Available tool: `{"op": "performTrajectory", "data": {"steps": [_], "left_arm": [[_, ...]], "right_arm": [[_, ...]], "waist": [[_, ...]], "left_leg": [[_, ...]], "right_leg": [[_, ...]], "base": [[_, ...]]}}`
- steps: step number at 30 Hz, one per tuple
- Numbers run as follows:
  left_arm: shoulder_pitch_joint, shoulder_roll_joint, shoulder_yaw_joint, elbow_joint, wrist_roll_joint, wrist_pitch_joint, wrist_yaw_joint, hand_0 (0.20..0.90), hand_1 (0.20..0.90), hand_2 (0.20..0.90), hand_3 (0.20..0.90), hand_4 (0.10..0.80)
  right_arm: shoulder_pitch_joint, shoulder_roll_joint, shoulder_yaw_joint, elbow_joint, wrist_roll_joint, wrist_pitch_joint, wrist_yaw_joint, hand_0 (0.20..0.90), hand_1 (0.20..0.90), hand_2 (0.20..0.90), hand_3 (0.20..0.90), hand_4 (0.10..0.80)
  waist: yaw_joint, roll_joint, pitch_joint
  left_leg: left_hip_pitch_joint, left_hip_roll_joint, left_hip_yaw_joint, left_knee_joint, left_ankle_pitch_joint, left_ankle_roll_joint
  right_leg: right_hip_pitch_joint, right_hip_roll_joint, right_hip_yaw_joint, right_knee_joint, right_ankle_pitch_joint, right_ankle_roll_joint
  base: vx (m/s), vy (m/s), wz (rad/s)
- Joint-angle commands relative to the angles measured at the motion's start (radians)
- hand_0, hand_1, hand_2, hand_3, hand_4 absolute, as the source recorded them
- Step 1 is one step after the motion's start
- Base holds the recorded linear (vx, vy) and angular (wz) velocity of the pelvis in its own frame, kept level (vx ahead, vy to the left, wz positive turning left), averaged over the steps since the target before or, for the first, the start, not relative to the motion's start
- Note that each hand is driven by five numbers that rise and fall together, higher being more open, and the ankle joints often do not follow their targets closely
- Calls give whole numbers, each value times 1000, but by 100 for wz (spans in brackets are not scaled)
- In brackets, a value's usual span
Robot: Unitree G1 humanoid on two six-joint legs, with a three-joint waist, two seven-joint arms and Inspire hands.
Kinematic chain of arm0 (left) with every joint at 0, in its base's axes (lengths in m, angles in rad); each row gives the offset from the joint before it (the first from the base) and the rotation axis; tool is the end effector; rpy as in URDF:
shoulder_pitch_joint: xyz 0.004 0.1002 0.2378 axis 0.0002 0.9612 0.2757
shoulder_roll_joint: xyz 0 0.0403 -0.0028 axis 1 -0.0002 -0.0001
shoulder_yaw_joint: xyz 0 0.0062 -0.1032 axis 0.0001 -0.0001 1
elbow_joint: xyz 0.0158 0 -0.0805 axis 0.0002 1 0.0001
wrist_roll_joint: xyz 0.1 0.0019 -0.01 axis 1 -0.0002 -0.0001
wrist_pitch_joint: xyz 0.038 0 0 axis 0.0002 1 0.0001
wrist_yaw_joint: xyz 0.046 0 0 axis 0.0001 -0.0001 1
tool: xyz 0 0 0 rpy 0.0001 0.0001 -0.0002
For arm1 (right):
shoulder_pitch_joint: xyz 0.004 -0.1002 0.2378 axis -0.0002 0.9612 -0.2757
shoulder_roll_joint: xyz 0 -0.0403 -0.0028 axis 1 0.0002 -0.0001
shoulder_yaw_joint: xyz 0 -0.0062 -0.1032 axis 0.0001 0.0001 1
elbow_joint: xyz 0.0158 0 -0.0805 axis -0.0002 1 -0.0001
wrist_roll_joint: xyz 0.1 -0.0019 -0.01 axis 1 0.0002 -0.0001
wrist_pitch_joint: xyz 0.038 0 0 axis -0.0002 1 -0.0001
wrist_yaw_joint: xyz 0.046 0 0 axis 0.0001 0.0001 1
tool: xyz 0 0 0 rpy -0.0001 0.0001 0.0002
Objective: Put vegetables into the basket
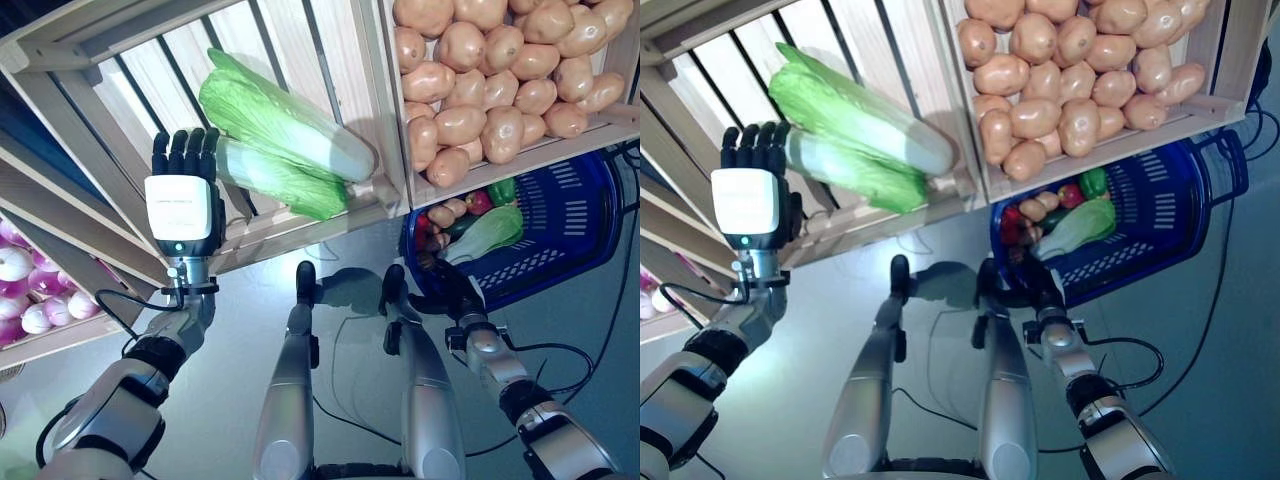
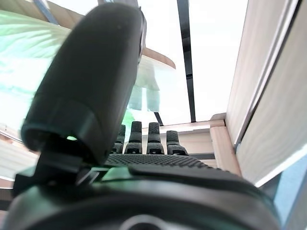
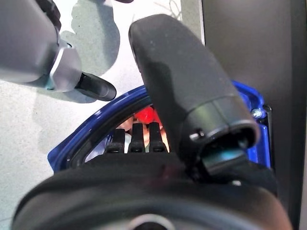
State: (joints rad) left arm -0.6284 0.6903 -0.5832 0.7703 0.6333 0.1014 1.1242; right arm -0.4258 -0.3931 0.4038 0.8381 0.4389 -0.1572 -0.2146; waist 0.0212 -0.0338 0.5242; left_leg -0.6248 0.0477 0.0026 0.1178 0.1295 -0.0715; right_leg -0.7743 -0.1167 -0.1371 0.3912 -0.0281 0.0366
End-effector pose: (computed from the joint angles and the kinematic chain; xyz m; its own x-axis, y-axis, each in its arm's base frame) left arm 0.2962 0.2576 0.0732 0.6837 0.0213 0.7294 -0.7243 -0.1015 0.6819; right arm 0.2596 -0.2018 0.0004 0.9453 -0.1344 -0.2972 0.0716 0.9744 -0.2129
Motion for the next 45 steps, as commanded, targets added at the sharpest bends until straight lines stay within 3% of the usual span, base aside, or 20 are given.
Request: {"op": "performTrajectory", "data": {"steps": [1,8,12,18,35,45], "left_arm": [[-30,30,74,-1,-14,27,48,900,900,900,900,800],[-28,8,88,61,-38,33,20,900,900,900,900,800],[-31,0,78,101,-95,90,-94,900,900,900,900,800],[-20,-16,72,116,-121,106,-124,900,900,900,900,800],[-93,-23,32,171,-118,134,-175,900,900,900,900,800],[-189,-23,18,280,-111,99,-95,900,900,900,900,800]], "right_arm": [[62,-83,-5,-54,7,-24,26,900,900,900,900,800],[62,-75,1,-55,2,-25,17,900,900,900,900,800],[55,-74,-3,-48,-1,-23,23,900,900,900,900,800],[45,-76,0,-52,0,-9,26,900,900,900,900,800],[19,-76,11,-40,2,-7,29,900,900,900,900,800],[-10,-70,40,-12,16,-10,38,900,900,900,900,800]], "waist": [[-28,36,-4],[-31,29,-4],[-34,26,-4],[-35,24,-4],[-45,17,-4],[-66,-9,-4]], "left_leg": [[-87,-53,1,104,-25,12],[-89,-52,0,102,-23,12],[-91,-51,1,104,-22,11],[-93,-49,3,102,-20,12],[-110,-43,6,114,-21,10],[-125,-28,11,124,-19,8]], "right_leg": [[97,22,-43,-107,41,4],[96,25,-43,-110,42,3],[96,27,-41,-110,44,3],[96,28,-40,-113,45,2],[78,30,-37,-100,41,2],[59,41,-25,-88,38,-3]], "base": [[0,0,0],[0,0,0],[0,0,0],[5,3,-2],[0,1,0],[0,0,0]]}}
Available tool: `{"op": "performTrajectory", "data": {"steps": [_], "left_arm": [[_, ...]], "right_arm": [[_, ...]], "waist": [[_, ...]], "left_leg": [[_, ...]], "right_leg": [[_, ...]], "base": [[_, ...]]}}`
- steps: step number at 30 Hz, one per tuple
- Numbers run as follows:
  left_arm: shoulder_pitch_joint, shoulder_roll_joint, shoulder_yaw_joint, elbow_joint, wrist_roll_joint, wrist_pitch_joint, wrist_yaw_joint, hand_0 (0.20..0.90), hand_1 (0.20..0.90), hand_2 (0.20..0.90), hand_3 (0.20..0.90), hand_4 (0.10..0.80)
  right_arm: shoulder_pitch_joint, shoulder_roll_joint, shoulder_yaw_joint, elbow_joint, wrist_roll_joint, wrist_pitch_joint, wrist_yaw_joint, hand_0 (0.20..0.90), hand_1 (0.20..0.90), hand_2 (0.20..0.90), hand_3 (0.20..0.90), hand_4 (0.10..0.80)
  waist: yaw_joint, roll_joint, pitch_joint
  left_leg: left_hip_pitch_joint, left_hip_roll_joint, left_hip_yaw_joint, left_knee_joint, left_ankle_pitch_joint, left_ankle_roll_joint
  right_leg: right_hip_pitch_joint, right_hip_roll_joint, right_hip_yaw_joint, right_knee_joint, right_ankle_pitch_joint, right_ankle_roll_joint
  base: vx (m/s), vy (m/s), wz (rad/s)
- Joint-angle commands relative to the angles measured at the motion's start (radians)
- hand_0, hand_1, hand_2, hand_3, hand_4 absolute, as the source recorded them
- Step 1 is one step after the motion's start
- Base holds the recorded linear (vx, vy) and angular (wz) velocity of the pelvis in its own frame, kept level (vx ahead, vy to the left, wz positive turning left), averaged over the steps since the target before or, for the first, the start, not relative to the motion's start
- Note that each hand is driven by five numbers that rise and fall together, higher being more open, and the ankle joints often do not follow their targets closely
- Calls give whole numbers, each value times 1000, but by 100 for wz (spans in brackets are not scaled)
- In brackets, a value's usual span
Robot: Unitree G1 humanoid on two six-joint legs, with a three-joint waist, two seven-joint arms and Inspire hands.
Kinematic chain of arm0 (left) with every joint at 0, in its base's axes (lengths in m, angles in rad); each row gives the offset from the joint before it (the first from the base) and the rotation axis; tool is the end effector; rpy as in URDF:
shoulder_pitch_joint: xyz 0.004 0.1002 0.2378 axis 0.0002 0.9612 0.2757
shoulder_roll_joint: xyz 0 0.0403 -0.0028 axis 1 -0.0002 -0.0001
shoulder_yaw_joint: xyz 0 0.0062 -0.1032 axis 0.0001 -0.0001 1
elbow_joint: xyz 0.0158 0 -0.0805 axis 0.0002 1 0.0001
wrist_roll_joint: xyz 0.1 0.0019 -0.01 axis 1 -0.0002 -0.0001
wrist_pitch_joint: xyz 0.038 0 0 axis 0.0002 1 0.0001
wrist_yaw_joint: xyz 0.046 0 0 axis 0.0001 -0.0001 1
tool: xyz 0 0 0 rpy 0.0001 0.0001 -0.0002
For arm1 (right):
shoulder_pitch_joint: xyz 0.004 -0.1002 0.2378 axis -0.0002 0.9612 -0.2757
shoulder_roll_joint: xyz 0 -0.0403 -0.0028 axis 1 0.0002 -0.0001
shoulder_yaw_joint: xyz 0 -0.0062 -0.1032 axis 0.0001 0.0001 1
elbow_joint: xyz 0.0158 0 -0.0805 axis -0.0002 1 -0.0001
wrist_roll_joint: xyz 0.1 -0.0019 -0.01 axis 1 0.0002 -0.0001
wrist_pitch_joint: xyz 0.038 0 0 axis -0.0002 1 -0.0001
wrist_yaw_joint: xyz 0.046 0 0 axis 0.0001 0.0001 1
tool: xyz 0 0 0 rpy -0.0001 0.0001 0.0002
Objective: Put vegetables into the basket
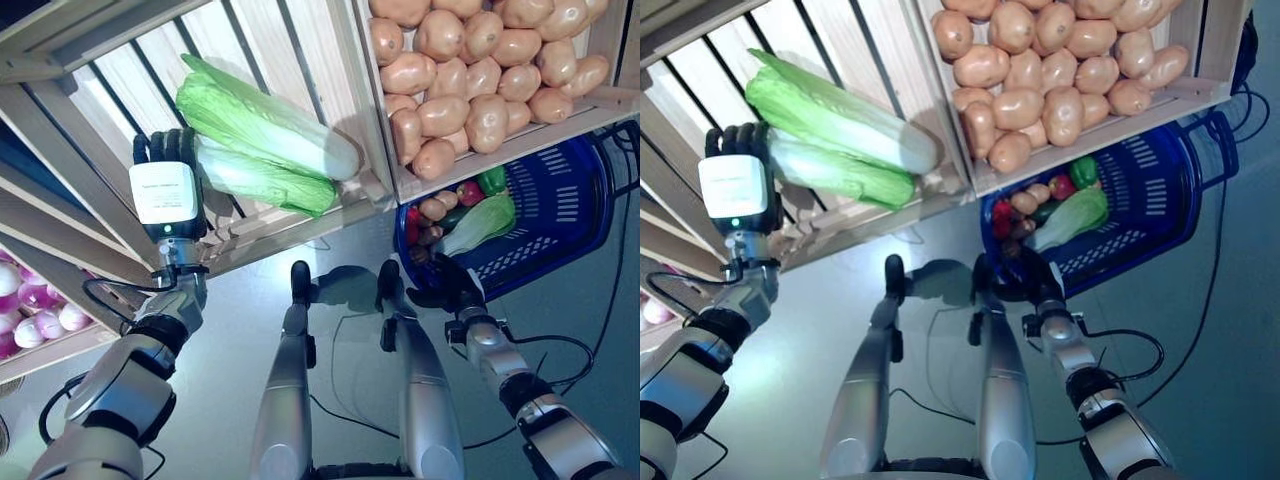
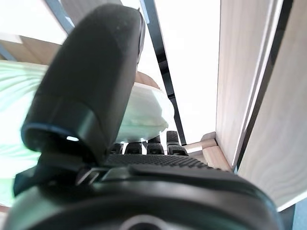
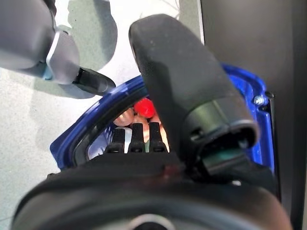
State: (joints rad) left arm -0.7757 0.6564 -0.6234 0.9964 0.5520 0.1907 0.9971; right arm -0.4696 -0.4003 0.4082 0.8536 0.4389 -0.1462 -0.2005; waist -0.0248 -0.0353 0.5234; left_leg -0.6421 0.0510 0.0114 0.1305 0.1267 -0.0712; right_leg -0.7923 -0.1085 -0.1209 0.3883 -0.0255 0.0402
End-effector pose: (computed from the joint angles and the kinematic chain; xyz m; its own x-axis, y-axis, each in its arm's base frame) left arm 0.3128 0.2703 0.0861 0.7538 0.1906 0.6289 -0.5904 -0.2239 0.7755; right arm 0.2693 -0.2022 0.0091 0.9519 -0.1219 -0.2811 0.0591 0.9733 -0.2219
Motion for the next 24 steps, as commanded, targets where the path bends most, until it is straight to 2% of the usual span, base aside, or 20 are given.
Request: {"op": "performTrajectory", "data": {"steps": [1,10,11,12,13,24], "left_arm": [[-59,11,53,79,-32,-5,44,900,900,900,900,800],[-104,5,61,144,-77,-6,89,900,900,900,900,800],[-110,6,61,149,-73,-10,90,620,620,620,620,613],[-115,6,58,152,-77,-15,95,382,382,382,382,455],[-127,4,55,156,-84,-18,90,300,300,300,300,400],[-166,-7,46,179,-121,-46,103,300,300,300,300,400]], "right_arm": [[27,-63,43,-20,18,-21,25,900,900,900,900,800],[14,-62,57,-12,24,-35,25,900,900,900,900,800],[11,-62,62,-18,25,-31,22,900,900,900,900,800],[10,-62,64,-18,27,-33,21,900,900,900,900,800],[8,-60,67,-25,28,-27,18,900,900,900,900,800],[-9,-47,82,-22,37,-32,11,900,900,900,900,800]], "waist": [[-23,-11,-3],[-33,-27,-3],[-34,-29,-3],[-35,-31,-3],[-36,-35,-3],[-39,-42,-3]], "left_leg": [[-111,-30,1,113,-15,7],[-134,-26,-8,134,-20,6],[-136,-24,-7,134,-20,5],[-137,-24,-7,134,-20,5],[-139,-23,-7,133,-19,5],[-130,-27,-14,142,-29,6]], "right_leg": [[74,35,-38,-83,36,-7],[49,45,-30,-63,28,-13],[47,46,-28,-63,28,-13],[46,47,-28,-63,29,-13],[45,49,-27,-63,28,-14],[53,56,-24,-58,21,-15]], "base": [[0,0,0],[0,0,0],[0,0,0],[0,0,0],[0,0,0],[-9,-3,0]]}}
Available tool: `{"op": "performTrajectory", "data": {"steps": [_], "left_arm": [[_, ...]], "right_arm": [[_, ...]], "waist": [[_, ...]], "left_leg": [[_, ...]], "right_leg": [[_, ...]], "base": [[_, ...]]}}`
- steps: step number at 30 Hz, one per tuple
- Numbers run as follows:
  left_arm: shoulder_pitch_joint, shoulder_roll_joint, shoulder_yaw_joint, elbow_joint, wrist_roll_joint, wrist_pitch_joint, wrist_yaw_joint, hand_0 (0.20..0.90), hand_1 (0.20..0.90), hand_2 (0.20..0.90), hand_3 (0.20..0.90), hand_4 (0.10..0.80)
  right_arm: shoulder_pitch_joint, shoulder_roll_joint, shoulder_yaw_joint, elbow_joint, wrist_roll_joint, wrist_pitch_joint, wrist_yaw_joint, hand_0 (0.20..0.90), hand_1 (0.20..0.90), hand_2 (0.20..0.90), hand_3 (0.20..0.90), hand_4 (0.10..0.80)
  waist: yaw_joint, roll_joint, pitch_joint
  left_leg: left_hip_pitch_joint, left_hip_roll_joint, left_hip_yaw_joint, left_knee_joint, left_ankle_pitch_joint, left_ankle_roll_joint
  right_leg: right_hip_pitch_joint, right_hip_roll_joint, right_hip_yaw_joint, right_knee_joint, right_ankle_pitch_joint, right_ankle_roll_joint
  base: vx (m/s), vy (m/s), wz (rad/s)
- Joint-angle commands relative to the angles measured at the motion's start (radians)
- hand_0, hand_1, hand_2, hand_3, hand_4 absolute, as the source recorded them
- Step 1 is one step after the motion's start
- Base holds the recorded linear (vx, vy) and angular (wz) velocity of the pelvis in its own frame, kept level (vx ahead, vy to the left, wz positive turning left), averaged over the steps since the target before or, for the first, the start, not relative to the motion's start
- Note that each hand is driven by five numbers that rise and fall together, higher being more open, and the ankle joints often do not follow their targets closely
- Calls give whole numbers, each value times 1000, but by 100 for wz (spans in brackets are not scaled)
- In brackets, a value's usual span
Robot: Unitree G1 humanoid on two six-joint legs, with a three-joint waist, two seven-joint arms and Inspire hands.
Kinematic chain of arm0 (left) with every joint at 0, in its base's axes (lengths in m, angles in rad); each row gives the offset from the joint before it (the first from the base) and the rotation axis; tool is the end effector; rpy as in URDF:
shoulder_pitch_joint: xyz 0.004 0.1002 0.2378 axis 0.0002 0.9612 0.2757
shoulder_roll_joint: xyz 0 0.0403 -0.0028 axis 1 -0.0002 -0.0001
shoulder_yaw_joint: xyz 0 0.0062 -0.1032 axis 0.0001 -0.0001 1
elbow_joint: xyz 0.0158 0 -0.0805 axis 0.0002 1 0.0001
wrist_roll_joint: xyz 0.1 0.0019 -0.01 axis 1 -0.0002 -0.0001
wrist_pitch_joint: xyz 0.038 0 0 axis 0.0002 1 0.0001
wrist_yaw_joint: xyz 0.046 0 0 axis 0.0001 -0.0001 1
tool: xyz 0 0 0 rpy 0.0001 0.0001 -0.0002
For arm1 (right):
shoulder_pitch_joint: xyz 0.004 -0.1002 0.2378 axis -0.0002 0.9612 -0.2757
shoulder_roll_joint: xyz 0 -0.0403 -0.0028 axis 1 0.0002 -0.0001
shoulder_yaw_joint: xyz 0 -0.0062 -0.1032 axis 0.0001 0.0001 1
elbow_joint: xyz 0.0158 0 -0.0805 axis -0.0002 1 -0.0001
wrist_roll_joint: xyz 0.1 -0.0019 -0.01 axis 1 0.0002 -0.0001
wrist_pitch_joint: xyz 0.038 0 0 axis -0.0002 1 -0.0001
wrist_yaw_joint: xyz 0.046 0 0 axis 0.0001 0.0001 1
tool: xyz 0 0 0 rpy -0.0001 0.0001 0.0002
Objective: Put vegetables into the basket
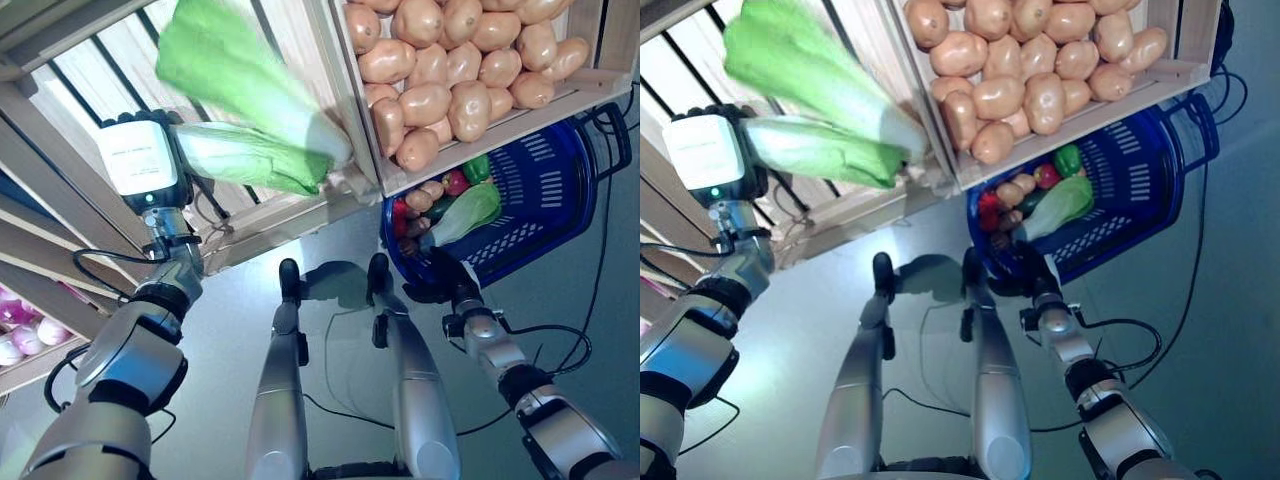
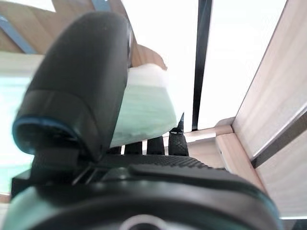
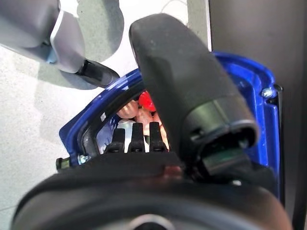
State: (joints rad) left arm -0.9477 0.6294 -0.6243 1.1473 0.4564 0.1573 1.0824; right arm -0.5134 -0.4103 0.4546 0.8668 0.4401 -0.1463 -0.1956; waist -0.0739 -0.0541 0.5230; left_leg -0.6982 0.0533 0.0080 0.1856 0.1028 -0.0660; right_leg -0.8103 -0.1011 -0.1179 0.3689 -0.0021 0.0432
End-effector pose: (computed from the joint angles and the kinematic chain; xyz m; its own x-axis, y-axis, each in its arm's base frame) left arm 0.3354 0.2673 0.1210 0.6247 0.2702 0.7326 -0.7049 -0.2086 0.6780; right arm 0.2774 -0.1987 0.0164 0.9605 -0.0906 -0.2631 0.0220 0.9673 -0.2525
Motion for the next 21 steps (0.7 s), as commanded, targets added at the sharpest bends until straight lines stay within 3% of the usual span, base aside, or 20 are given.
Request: {"op": "performTrajectory", "data": {"steps": [1,11,16,21], "left_arm": [[9,21,49,26,-35,-19,24,300,300,300,300,400],[118,28,147,-81,-58,-150,129,300,300,300,300,400],[280,-1,224,-220,-16,-194,150,300,300,300,300,400],[483,-38,263,-425,43,-240,110,300,300,300,300,400]], "right_arm": [[38,-35,34,-37,33,-32,6,900,900,900,900,800],[113,-13,8,-56,14,-57,-19,900,900,900,900,800],[183,-16,-50,-79,11,-81,-15,900,900,900,900,800],[308,-28,-117,-156,26,-137,4,900,900,900,900,800]], "waist": [[10,-23,-3],[40,-13,-3],[71,9,-5],[98,36,-77]], "left_leg": [[-68,-30,-11,85,-5,0],[63,-42,-18,30,-6,-1],[196,-47,-27,-17,-7,-2],[295,-50,-42,-74,-14,-1]], "right_leg": [[77,48,-28,-40,-3,-18],[221,36,-50,-85,-13,-12],[360,16,-72,-131,-13,-2],[467,-3,-95,-184,-12,12]], "base": [[0,0,0],[-6,-28,-1],[22,-22,-5],[100,-7,4]]}}
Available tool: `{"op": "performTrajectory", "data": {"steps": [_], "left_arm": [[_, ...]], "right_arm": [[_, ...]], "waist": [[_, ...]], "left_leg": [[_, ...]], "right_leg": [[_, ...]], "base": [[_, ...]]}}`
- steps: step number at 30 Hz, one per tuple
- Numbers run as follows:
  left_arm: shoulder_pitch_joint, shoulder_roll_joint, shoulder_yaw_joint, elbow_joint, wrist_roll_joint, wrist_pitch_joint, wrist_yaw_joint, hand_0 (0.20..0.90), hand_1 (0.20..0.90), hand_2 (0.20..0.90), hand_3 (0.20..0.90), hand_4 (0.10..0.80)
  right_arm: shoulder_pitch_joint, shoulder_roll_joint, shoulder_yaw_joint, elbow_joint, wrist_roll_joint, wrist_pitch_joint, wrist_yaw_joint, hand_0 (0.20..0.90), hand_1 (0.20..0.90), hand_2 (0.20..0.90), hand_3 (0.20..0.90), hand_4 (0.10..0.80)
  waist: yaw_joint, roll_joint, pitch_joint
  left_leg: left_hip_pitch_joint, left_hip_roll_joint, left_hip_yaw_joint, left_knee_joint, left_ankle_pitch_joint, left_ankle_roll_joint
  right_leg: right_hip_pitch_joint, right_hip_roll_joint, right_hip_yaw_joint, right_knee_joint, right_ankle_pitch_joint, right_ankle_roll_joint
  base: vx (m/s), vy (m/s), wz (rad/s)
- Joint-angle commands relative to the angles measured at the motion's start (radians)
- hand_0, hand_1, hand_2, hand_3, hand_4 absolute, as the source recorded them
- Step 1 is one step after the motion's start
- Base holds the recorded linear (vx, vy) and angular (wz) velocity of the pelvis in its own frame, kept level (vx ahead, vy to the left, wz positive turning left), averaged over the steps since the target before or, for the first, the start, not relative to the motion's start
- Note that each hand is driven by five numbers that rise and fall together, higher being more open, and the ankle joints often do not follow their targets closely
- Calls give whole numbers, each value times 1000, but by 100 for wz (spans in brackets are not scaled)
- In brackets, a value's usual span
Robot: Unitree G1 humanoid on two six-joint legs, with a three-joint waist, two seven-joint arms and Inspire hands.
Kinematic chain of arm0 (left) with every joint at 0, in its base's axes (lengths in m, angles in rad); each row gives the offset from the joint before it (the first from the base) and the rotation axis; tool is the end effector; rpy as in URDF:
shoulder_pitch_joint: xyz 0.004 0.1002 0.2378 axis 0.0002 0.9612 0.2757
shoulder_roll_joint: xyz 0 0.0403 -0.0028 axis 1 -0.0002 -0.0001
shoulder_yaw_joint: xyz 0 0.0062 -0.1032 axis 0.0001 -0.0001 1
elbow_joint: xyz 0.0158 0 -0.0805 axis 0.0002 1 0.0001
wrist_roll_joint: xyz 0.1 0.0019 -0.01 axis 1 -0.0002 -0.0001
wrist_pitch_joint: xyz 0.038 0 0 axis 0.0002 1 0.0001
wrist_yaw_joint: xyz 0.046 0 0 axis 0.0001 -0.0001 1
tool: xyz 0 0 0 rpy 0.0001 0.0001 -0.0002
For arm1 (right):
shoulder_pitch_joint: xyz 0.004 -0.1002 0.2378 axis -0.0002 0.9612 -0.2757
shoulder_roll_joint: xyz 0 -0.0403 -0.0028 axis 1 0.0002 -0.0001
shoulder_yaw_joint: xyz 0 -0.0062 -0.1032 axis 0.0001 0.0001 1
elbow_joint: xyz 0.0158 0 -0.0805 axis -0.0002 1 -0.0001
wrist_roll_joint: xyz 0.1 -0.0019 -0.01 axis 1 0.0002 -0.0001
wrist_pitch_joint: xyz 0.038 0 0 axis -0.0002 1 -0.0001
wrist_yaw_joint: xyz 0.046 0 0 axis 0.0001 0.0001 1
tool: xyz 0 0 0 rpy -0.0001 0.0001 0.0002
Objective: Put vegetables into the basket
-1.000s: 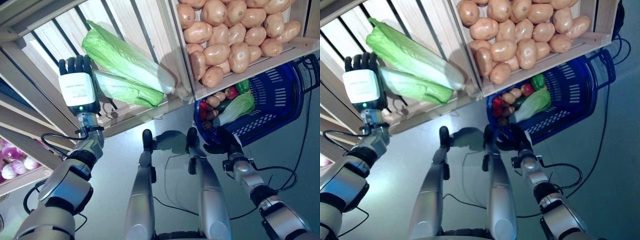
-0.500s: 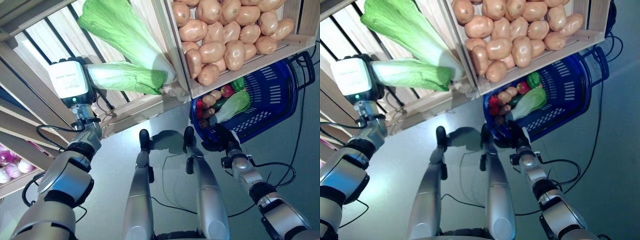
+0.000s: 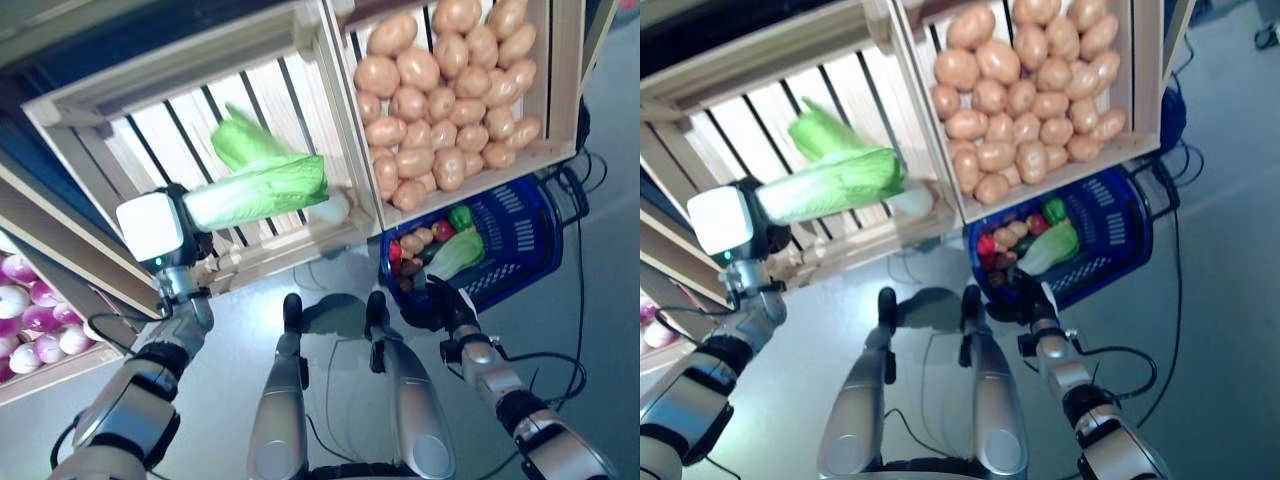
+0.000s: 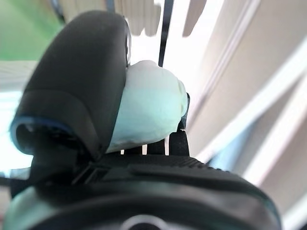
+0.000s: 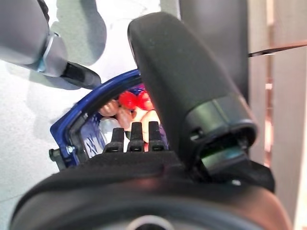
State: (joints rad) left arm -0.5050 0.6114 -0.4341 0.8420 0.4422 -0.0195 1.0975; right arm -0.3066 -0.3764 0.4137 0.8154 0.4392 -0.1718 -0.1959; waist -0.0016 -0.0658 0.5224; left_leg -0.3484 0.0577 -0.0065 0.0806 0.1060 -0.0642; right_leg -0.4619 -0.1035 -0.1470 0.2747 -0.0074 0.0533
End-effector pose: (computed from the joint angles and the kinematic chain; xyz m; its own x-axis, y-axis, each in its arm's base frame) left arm 0.2728 0.2615 0.0362 0.7280 0.3226 0.6049 -0.6586 0.0839 0.7478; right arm 0.2291 -0.2008 -0.0256 0.9160 -0.1143 -0.3847 0.0426 0.9809 -0.1900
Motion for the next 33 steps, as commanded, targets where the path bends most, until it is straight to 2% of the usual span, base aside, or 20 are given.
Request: {"op": "performTrajectory", "data": {"steps": [1,3,5,7,8,13,15,17,21,24,28,33], "left_arm": [[87,-22,84,-178,58,-70,77,300,300,300,300,400],[165,-29,109,-263,37,-112,30,300,300,300,300,400],[264,-40,142,-379,24,-163,-37,300,300,300,300,400],[347,-54,180,-472,1,-227,-128,300,300,300,300,400],[402,-64,203,-534,-50,-274,-226,300,300,300,300,400],[501,-95,213,-646,-174,-310,-423,300,300,300,300,400],[523,-103,200,-683,-248,-310,-523,300,300,300,300,400],[525,-106,186,-696,-277,-307,-563,300,300,300,300,400],[499,-118,121,-725,-429,-304,-743,300,300,300,300,400],[492,-118,81,-763,-518,-307,-842,300,300,300,300,400],[471,-119,32,-790,-578,-300,-894,300,300,300,300,400],[460,-119,-9,-827,-592,-293,-981,300,300,300,300,400]], "right_arm": [[131,-61,-96,-136,38,-121,6,900,900,900,900,800],[177,-54,-130,-199,75,-147,25,900,900,900,900,800],[231,-42,-171,-313,100,-119,39,900,900,900,900,800],[285,-18,-221,-416,149,-116,115,900,900,900,900,800],[331,0,-252,-499,191,-123,178,900,900,900,900,800],[420,20,-310,-717,348,-67,326,900,900,900,900,800],[442,22,-306,-816,387,-65,380,900,900,900,900,800],[446,17,-297,-855,404,-62,408,900,900,900,900,800],[414,1,-242,-943,469,-43,503,900,900,900,900,800],[385,-10,-203,-999,515,-17,514,900,900,900,900,800],[341,-17,-160,-1016,529,2,496,900,900,900,900,800],[325,-6,-113,-1020,498,-7,456,900,900,900,900,800]], "waist": [[29,52,-91],[32,56,-115],[35,58,-146],[37,60,-178],[37,59,-209],[25,47,-282],[18,44,-314],[15,44,-330],[8,42,-367],[5,38,-386],[6,37,-401],[10,32,-415]], "left_leg": [[-31,-54,-31,21,-22,-2],[2,-53,-38,0,-24,0],[50,-54,-49,-28,-26,0],[95,-54,-56,-58,-23,2],[132,-53,-60,-86,-20,3],[213,-50,-51,-123,-32,15],[240,-47,-41,-132,-38,22],[257,-46,-35,-140,-41,25],[301,-47,-16,-147,-60,35],[323,-45,-3,-152,-70,41],[349,-41,18,-154,-80,46],[375,-40,21,-159,-96,51]], "right_leg": [[144,-5,-68,-100,-7,6],[181,-9,-72,-120,-1,12],[235,-11,-75,-148,2,14],[284,-12,-79,-177,9,17],[321,-12,-80,-205,17,23],[391,-7,-70,-250,30,33],[407,-6,-60,-254,31,38],[417,-4,-54,-259,32,40],[448,-3,-34,-280,40,47],[462,2,-15,-297,47,49],[482,3,-2,-308,51,51],[504,5,1,-312,44,51]], "base": [[128,-10,7],[115,-21,7],[137,-16,13],[180,-7,11],[217,-14,9],[148,-8,10],[156,8,-2],[118,12,-3],[110,2,-15],[79,1,-8],[59,-4,-12],[55,-11,-5]]}}
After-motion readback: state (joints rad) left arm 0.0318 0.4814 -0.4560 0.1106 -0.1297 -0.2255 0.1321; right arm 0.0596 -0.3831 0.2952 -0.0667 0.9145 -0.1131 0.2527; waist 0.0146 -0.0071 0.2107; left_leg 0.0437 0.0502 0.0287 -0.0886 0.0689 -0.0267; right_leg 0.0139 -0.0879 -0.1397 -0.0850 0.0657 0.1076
